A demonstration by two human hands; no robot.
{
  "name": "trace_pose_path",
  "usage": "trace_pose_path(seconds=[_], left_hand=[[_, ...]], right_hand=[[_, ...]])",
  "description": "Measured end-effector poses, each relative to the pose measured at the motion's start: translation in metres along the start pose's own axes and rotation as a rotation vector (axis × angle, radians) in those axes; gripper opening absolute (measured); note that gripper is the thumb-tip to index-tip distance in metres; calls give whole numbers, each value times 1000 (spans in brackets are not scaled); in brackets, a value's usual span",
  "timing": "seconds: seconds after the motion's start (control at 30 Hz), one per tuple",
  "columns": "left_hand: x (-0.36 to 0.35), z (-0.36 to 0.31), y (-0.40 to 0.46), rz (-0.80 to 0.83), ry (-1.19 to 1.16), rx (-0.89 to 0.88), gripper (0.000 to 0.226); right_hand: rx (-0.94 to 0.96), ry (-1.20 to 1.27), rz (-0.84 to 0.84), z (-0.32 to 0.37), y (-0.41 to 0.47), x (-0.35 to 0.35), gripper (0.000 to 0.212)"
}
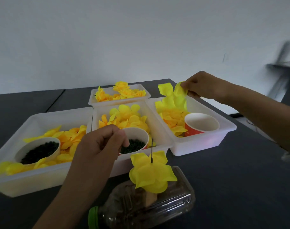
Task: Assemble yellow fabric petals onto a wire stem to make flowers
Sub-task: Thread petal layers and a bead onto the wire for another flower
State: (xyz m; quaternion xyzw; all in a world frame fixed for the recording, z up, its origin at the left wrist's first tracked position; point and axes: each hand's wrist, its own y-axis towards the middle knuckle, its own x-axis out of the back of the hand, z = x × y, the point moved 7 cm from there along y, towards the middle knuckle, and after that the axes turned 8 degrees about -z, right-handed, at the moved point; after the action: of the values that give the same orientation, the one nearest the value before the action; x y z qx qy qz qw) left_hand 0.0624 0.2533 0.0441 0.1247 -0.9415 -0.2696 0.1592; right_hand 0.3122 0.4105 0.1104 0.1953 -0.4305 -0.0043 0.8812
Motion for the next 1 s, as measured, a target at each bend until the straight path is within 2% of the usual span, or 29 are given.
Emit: trace_pose_path(seconds=[0.17, 0.27, 0.33, 0.43, 0.6, 0.7, 0.8, 1.0], left_hand=[[-4, -2, -3, 21, 35, 36, 37], [-13, -7, -6, 54, 11, 39, 49], [-16, -10, -7, 45, -37, 57, 55], [-16, -14, -8, 39, -64, 84, 47], [-15, 7, -9, 3, -121, 355, 62], [-13, 8, -11, -7, -91, 283, 52], [-13, 11, -10, 14, 11, 199, 53], [-12, 18, -9, 18, 50, 169, 41]], right_hand=[[-65, 535, 219, 40, -41, -16, 45], [-37, 664, 361, 62, -67, -35, 52], [-43, 688, 416, 68, -80, -47, 50], [-61, 659, 442, 64, -93, -62, 39], [-102, 693, 452, 51, -107, -78, 37], [-125, 675, 449, 42, -112, -84, 41], [-128, 666, 415, 37, -117, -87, 44], [-147, 771, 381, 28, -126, -91, 43]])
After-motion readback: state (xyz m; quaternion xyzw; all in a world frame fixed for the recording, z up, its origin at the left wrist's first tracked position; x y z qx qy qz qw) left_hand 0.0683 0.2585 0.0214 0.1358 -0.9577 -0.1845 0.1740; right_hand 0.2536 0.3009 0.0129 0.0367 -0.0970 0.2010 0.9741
